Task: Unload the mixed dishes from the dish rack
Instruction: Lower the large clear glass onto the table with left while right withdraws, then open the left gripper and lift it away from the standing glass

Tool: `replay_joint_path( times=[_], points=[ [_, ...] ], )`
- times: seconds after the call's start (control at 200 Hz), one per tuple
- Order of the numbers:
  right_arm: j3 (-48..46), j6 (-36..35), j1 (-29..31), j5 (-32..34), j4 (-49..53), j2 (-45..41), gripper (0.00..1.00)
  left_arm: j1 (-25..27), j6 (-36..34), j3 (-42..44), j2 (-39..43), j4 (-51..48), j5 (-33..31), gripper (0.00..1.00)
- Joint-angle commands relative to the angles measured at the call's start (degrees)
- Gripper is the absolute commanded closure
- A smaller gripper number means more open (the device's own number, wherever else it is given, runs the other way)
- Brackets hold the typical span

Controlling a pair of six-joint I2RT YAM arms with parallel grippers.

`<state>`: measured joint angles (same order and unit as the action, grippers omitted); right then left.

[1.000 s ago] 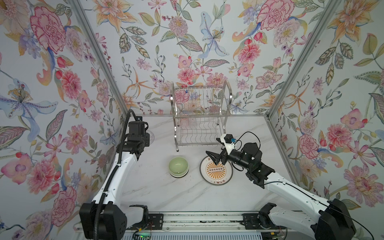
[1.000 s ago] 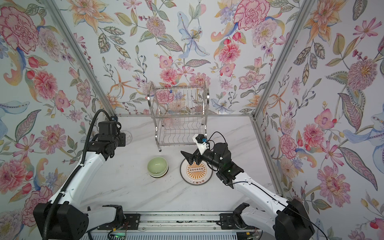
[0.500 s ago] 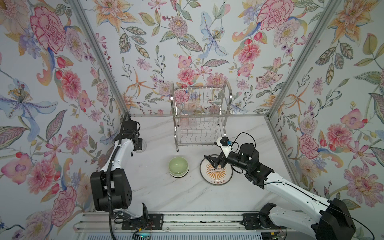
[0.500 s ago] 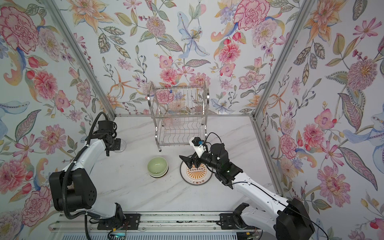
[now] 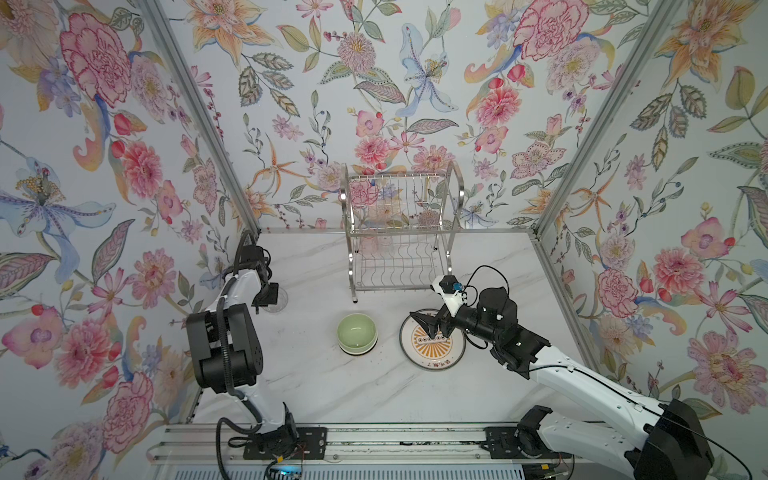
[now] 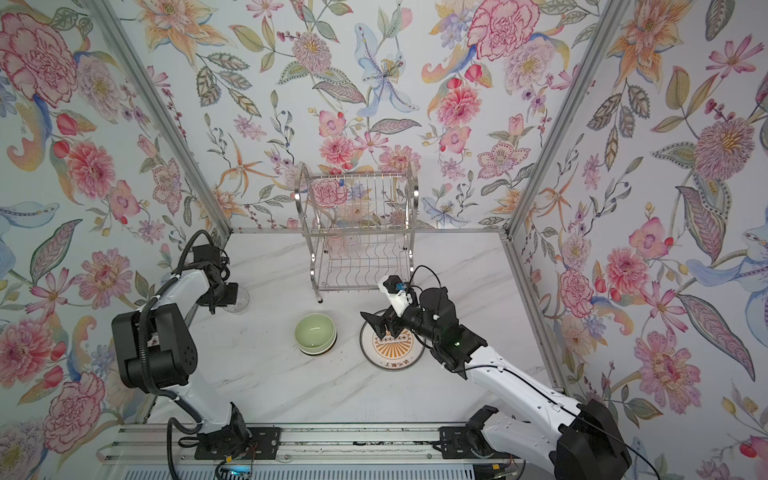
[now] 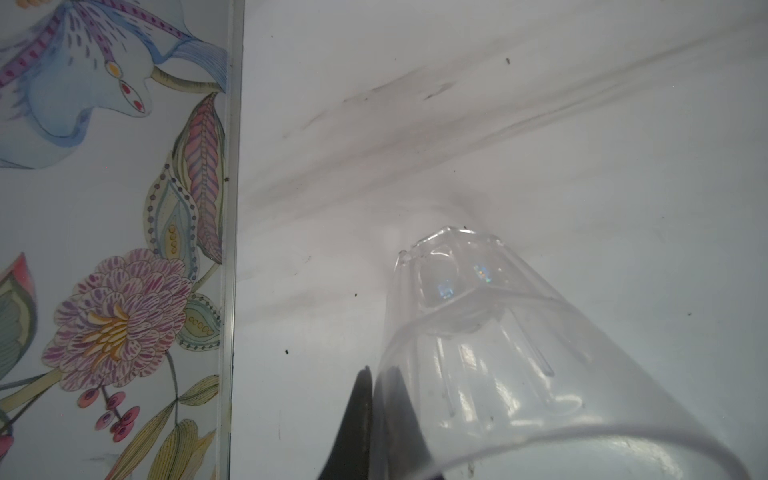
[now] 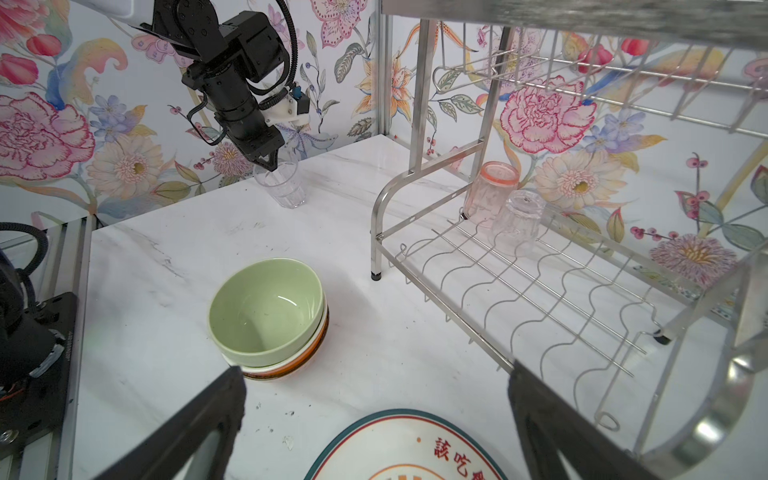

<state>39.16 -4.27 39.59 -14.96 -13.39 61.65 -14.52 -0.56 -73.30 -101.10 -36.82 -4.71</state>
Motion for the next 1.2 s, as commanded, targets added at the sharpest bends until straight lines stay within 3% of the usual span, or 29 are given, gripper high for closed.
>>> replay_joint_path(
  times=[0.0,0.38,0.5,0.591,0.696,0.816,0.971,1.196],
  points=[
    [2.2,-0.3,0.5,1.8,1.6,-0.5,0.01,-0.9,-1.2,-2.5,-2.2,-0.2,1.3,1.0],
    [4.2,-0.1,1.1,3.0,2.8,1.3,0.01,-4.1,-1.4,-7.9,-7.0,-1.1,1.5,1.0],
    [4.3,0.1,1.6,4.4,1.9,1.7,0.01,-4.9,-1.7,-9.1,-8.4,-1.4,2.1,0.94],
    [5.1,0.1,1.7,4.6,2.1,2.1,0.01,-5.6,-1.6,-9.9,-8.8,-1.3,2.6,0.83],
    [5.5,-0.3,2.0,4.7,2.3,2.3,0.01,-6.0,-1.5,-10.2,-8.7,-0.6,4.2,0.58],
    [5.8,-0.2,2.2,4.9,2.5,2.8,0.01,-6.3,-0.8,-10.3,-8.6,-0.1,3.4,0.5],
    [4.5,-0.3,2.6,5.4,0.5,2.8,0.01,-6.4,0.0,-10.2,-7.3,0.4,4.9,0.29],
    [1.3,-2.1,3.3,8.8,-4.4,1.6,0.01,-6.4,1.2,-9.6,-4.5,1.4,5.9,0.09]
  ],
)
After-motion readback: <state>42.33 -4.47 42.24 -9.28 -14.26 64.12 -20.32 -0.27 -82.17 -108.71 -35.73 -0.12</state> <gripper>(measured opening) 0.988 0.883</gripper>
